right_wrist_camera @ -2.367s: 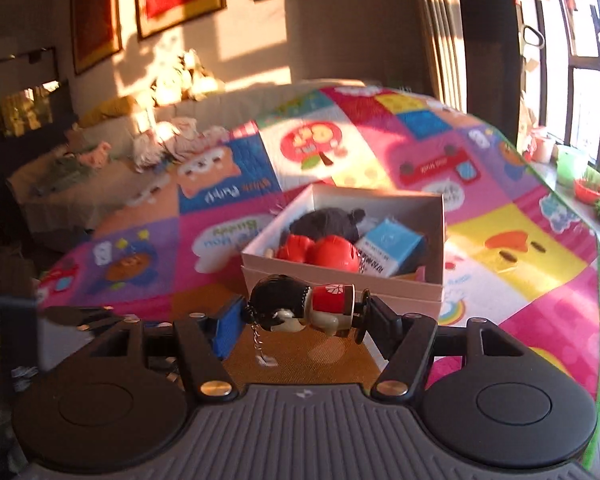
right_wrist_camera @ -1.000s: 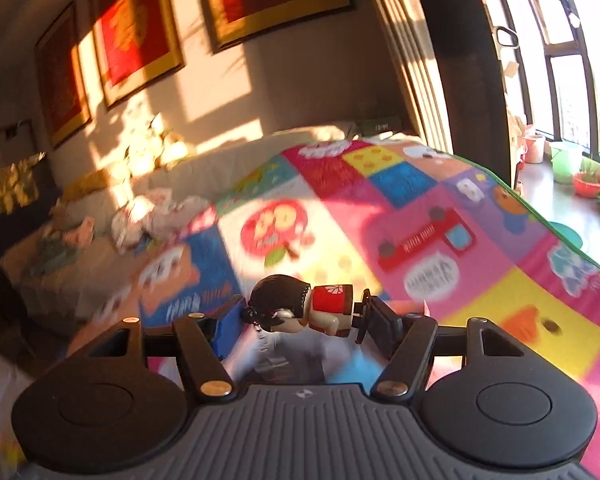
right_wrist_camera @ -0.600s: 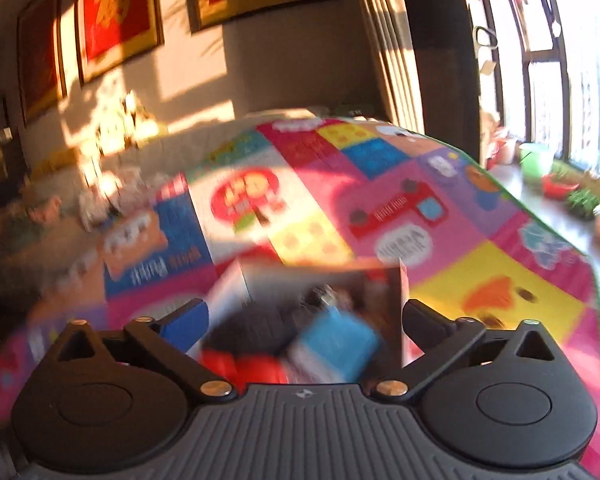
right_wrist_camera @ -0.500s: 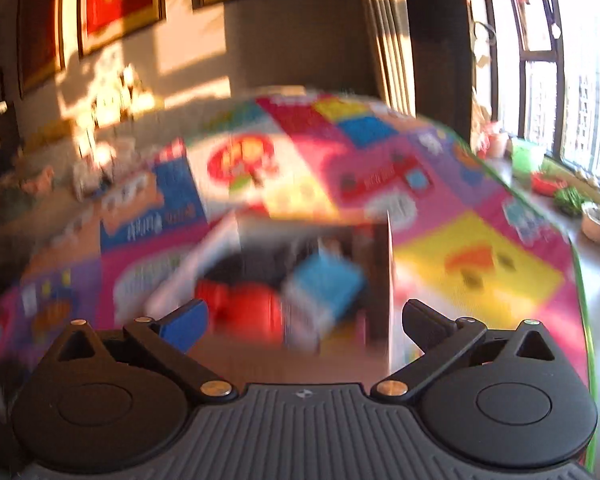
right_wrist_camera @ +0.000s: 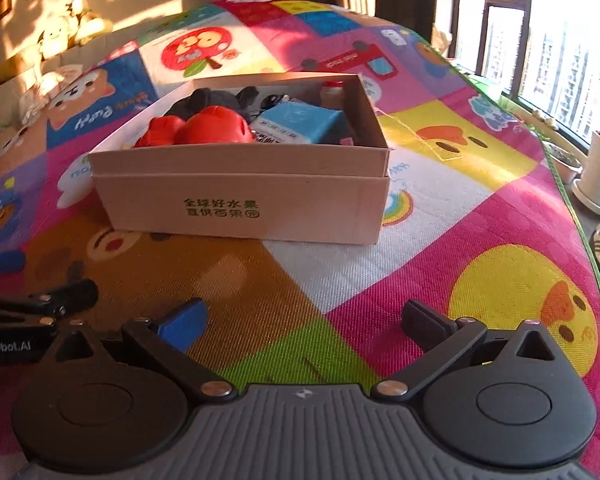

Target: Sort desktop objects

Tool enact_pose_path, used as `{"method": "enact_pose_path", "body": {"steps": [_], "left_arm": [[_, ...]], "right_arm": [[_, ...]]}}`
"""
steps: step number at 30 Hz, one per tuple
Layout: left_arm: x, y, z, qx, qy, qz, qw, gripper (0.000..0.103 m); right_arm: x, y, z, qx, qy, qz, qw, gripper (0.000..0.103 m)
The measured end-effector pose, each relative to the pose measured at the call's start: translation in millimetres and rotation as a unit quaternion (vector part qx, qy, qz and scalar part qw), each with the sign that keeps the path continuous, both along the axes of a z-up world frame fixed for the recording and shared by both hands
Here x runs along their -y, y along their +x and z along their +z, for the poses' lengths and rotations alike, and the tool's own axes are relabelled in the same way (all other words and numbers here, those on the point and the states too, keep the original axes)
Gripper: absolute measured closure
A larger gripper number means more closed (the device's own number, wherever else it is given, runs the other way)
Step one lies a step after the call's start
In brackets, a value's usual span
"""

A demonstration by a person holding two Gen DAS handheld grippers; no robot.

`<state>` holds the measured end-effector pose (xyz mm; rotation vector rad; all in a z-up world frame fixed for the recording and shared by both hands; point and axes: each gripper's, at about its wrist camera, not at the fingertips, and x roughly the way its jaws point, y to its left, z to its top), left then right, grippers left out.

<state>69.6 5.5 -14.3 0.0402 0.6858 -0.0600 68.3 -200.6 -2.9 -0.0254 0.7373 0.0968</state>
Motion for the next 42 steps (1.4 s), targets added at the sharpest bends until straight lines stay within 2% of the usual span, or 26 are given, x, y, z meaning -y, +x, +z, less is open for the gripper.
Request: {"method": "enact_pose_path", "body": {"steps": [5,42], "left_arm": [[0.5,-0.3,0.2,0.000,0.001,0.000,1.0000,0.000],[0.0,0.2,0.0,0.000,0.000,0.000,1.0000,0.000]], "right_arm": [[1.0,-11.5,-3.8,0.024,0.001,-0.007,1.000,0.000],[0.9,-10.6,-1.6,0.023,0.001,-0.007,1.000,0.000]]}}
